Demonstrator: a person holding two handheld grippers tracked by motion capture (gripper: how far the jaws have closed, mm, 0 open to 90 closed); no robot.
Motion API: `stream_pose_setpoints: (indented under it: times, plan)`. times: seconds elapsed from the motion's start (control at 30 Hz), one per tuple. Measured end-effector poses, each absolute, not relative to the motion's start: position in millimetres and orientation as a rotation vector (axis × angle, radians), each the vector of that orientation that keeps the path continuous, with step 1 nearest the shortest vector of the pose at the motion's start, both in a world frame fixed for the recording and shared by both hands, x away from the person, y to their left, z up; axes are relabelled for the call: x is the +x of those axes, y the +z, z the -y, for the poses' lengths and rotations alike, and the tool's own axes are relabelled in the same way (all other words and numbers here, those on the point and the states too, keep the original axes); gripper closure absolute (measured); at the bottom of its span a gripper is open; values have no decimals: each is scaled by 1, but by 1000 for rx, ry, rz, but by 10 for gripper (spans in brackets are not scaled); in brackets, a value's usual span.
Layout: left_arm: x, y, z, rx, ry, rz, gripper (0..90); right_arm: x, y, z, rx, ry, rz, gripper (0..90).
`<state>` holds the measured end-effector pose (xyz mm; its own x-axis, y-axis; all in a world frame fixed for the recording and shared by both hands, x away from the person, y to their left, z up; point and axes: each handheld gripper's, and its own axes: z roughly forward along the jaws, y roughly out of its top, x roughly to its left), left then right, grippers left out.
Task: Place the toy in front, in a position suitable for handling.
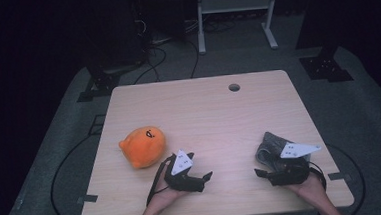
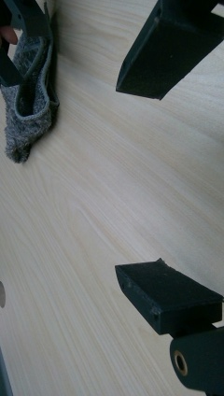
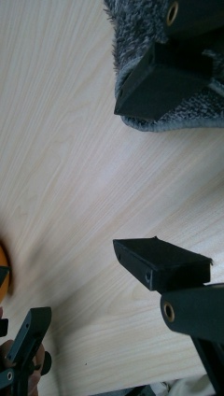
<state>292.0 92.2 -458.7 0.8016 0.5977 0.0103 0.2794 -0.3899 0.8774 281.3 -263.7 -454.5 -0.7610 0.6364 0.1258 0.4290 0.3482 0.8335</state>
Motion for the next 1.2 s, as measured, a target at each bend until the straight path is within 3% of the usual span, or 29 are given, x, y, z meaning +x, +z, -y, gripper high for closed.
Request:
stream_pose_setpoints:
  times: [0.37,1.2]
  plan:
    - [296,-442,-97,1957,460,-638,103,281,-456,264,966,1384,-2392,284]
    - [304,-389,-181,1732,683,-767,100,282,-455,261,954,1377,-2397,285]
